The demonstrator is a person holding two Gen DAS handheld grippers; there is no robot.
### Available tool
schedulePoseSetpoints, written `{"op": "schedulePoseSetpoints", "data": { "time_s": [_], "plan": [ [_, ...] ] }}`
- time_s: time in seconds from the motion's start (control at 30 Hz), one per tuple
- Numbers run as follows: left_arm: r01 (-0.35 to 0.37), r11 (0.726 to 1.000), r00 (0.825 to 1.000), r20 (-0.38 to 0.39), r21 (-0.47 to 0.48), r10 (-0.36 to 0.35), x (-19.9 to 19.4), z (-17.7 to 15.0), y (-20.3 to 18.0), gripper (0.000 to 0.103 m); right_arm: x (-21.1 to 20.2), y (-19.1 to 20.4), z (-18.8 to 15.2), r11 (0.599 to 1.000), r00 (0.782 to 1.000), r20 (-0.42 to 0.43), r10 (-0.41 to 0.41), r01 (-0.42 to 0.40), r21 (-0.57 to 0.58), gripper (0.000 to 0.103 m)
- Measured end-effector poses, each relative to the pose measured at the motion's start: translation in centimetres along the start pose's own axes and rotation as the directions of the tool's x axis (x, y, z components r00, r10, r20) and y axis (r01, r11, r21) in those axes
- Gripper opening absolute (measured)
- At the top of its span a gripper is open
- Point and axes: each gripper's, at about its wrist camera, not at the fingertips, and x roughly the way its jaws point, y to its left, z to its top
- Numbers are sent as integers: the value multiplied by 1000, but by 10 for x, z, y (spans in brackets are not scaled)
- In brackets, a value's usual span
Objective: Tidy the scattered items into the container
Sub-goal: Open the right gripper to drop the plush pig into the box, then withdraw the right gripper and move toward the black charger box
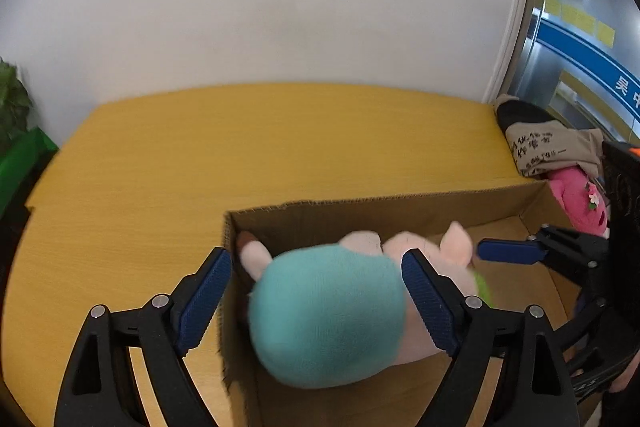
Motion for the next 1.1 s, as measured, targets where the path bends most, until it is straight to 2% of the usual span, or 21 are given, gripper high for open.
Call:
{"op": "schedulePoseSetpoints", "data": {
  "time_s": [0.1, 0.2, 0.3, 0.37, 0.47, 0.57, 0.63, 0.73, 0.8, 0.9, 1.0, 1.1],
  "plan": [
    [-4, 1000, 989, 147, 2, 4, -59, -2, -5, 103, -51, 27, 4, 997, 994, 92, -54, 59, -55, 83],
    [-18, 1000, 950, 311, 3, 16, -124, -12, -18, 103, -108, 59, -7, 991, 978, 190, -81, 99, -86, 84],
    [-71, 997, 919, 387, -22, 74, -177, -29, -33, 103, -143, 97, -16, 986, 965, 234, -118, 141, -85, 88],
    [-93, 993, 916, 386, -75, 115, -198, -45, -46, 103, -173, 113, -48, 986, 955, 268, -128, 150, -65, 90],
    [-68, 995, 927, 364, -68, 88, -216, -74, -66, 103, -194, 121, -77, 993, 950, 290, -115, 121, -2, 92],
    [-89, 992, 938, 326, -90, 114, -230, -108, -78, 103, -217, 115, -113, 984, 938, 300, -176, 158, 81, 94],
    [-73, 993, 948, 303, -89, 97, -232, -129, -89, 103, -221, 111, -132, 971, 942, 242, -232, 210, 113, 94],
    [-27, 997, 947, 317, -71, 48, -251, -155, -91, 103, -226, 116, -153, 959, 938, 201, -282, 266, 103, 94],
    [-47, 997, 948, 313, -60, 64, -258, -165, -98, 103, -231, 117, -165, 949, 932, 183, -312, 296, 109, 94],
    [-99, 995, 939, 328, -32, 104, -270, -178, -112, 103, -226, 117, -177, 937, 926, 157, -344, 328, 116, 94],
    [-113, 993, 947, 299, -35, 118, -274, -186, -117, 103, -235, 118, -190, 911, 896, 170, -409, 391, 135, 94],
    [-106, 993, 947, 298, -58, 119, -278, -195, -118, 103, -244, 121, -201, 913, 895, 185, -406, 388, 129, 94]
  ]
}}
